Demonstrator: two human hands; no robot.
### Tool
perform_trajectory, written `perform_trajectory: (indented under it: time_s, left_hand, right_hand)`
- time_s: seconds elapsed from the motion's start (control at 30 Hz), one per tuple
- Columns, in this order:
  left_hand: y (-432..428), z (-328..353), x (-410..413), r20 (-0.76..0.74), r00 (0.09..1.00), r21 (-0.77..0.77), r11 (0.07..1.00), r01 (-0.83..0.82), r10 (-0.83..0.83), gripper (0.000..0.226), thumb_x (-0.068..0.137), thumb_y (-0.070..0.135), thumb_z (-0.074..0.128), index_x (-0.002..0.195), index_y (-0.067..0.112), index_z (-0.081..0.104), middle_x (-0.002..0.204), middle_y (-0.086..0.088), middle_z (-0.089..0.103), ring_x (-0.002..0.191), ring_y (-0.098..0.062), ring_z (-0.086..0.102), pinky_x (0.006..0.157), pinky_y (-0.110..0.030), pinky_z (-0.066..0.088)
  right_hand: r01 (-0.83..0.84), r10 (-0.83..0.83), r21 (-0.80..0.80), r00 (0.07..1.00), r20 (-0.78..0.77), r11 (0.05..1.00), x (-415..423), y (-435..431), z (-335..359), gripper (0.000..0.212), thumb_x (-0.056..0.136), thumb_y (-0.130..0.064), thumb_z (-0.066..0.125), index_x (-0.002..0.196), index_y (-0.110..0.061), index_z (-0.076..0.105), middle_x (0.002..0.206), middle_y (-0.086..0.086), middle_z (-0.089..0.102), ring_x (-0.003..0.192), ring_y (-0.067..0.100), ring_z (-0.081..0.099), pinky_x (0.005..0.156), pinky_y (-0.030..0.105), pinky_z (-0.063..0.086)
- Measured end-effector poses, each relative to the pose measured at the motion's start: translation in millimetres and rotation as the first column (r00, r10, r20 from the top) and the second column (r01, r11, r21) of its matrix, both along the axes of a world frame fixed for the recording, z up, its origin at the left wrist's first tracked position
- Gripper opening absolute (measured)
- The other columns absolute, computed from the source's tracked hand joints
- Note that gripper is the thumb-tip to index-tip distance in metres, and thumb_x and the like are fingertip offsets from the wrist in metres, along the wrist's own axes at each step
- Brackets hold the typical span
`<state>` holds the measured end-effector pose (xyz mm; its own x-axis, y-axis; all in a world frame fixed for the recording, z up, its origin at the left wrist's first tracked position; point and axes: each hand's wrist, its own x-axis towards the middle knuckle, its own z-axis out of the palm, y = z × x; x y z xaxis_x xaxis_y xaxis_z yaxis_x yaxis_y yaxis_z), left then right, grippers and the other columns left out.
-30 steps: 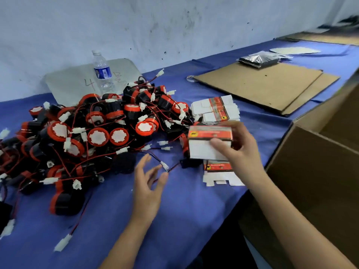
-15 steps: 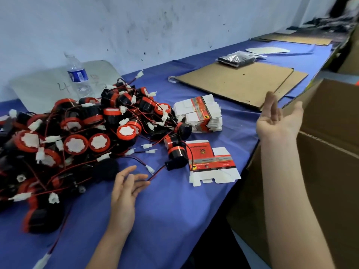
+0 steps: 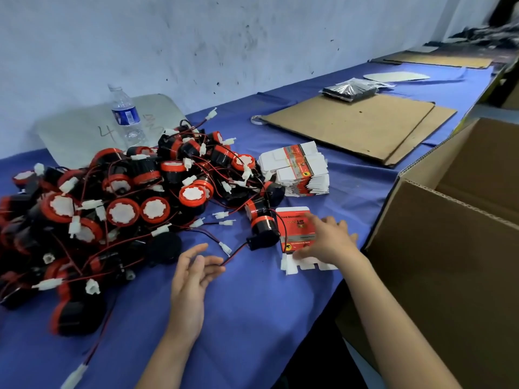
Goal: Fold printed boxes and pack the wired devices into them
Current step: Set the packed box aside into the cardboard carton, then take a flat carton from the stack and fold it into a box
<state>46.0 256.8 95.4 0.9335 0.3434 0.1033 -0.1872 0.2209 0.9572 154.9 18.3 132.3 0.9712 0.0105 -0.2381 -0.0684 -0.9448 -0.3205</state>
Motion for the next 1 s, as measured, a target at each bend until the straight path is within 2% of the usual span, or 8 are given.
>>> perform_trajectory:
  time_s: [0.17, 0.3, 0.4, 0.47, 0.63, 0.77, 0.9, 1.0]
  left_hand:
    - [-1, 0, 0, -0.005, 1.000, 0.007, 1.000, -0.002, 0.002, 0.024, 0.103, 0.012, 0.036, 0.109, 0.016, 0.059, 0.085, -0.006, 0.071, 0.076, -0.016, 0.067, 0.075, -0.021, 0.054]
    - [0, -1, 0, -0.014, 1.000, 0.027, 1.000, -0.004, 0.005, 0.024, 0.103, 0.011, 0.036, 0.110, 0.014, 0.059, 0.086, -0.008, 0.071, 0.077, -0.016, 0.067, 0.074, -0.021, 0.055]
    - [2, -2, 0, -0.015, 1.000, 0.045, 0.999, -0.005, 0.005, 0.025, 0.102, 0.010, 0.037, 0.110, 0.015, 0.060, 0.086, -0.008, 0.071, 0.078, -0.018, 0.067, 0.075, -0.022, 0.054]
    - [1, -2, -1, -0.010, 1.000, 0.075, 0.997, -0.008, 0.008, 0.024, 0.101, 0.008, 0.038, 0.109, 0.016, 0.060, 0.086, -0.007, 0.071, 0.078, -0.019, 0.066, 0.077, -0.025, 0.054]
    - [-9, 2, -7, 0.026, 0.999, 0.286, 0.958, 0.019, -0.028, 0.033, 0.088, 0.014, 0.063, 0.119, 0.025, 0.054, 0.098, 0.003, 0.069, 0.087, -0.017, 0.067, 0.080, -0.017, 0.051]
    - [-15, 0, -17, 0.084, 0.990, 0.470, 0.881, 0.062, -0.114, 0.074, 0.081, 0.040, 0.062, 0.145, 0.034, 0.027, 0.128, 0.020, 0.056, 0.110, -0.011, 0.060, 0.093, -0.020, 0.047]
    - [-17, -1, -21, 0.074, 0.992, 0.528, 0.848, 0.045, -0.098, 0.078, 0.087, 0.037, 0.061, 0.145, 0.056, 0.013, 0.143, 0.013, 0.048, 0.123, -0.010, 0.054, 0.101, -0.024, 0.042]
    - [-14, -2, -20, 0.067, 0.997, 0.595, 0.804, -0.012, -0.035, 0.077, 0.087, 0.035, 0.065, 0.146, 0.050, 0.017, 0.139, 0.023, 0.046, 0.123, 0.007, 0.048, 0.098, -0.007, 0.036]
  right_hand:
    - [0.127, -0.127, -0.001, 0.989, -0.079, 0.992, 6, -14, 4, 0.101, 0.061, -0.062, 0.080, 0.143, -0.036, 0.028, 0.145, 0.008, 0.026, 0.139, 0.033, 0.014, 0.105, 0.053, 0.025]
    - [0.241, -0.232, 0.144, 0.970, -0.077, 0.960, 11, -21, 8, 0.085, 0.066, -0.044, 0.085, 0.132, -0.014, 0.040, 0.126, 0.010, 0.050, 0.122, 0.029, 0.047, 0.094, 0.039, 0.045]
    - [0.227, -0.284, 0.636, 0.959, -0.012, 0.738, 2, -22, 15, 0.025, 0.079, -0.014, 0.078, 0.095, -0.008, 0.060, 0.094, 0.013, 0.060, 0.073, 0.020, 0.059, 0.062, 0.029, 0.048]
    - [0.182, -0.396, 0.796, 0.915, 0.077, 0.577, -11, -27, 24, 0.010, 0.084, -0.010, 0.072, 0.080, -0.012, 0.063, 0.085, 0.014, 0.063, 0.067, 0.023, 0.060, 0.061, 0.031, 0.050]
    - [-0.036, -0.665, 0.934, 0.693, 0.278, 0.354, -54, -31, 61, 0.010, 0.086, -0.032, 0.071, 0.078, -0.034, 0.065, 0.078, -0.013, 0.067, 0.076, 0.010, 0.069, 0.050, 0.025, 0.055]
    - [-0.074, -0.550, 0.980, 0.818, 0.166, 0.185, -69, 9, 55, 0.020, 0.086, -0.015, 0.070, 0.071, -0.027, 0.068, 0.069, -0.008, 0.066, 0.066, 0.015, 0.064, 0.058, 0.032, 0.055]
    - [0.017, -0.409, 0.999, 0.913, 0.003, 0.045, -72, 44, 38, 0.018, 0.085, -0.014, 0.070, 0.069, -0.022, 0.070, 0.073, 0.007, 0.067, 0.065, 0.023, 0.064, 0.055, 0.034, 0.055]
    - [0.130, -0.346, 0.985, 0.924, -0.163, -0.116, -69, 53, 30, 0.013, 0.083, -0.023, 0.071, 0.071, -0.021, 0.068, 0.078, 0.009, 0.070, 0.062, 0.024, 0.070, 0.051, 0.034, 0.055]
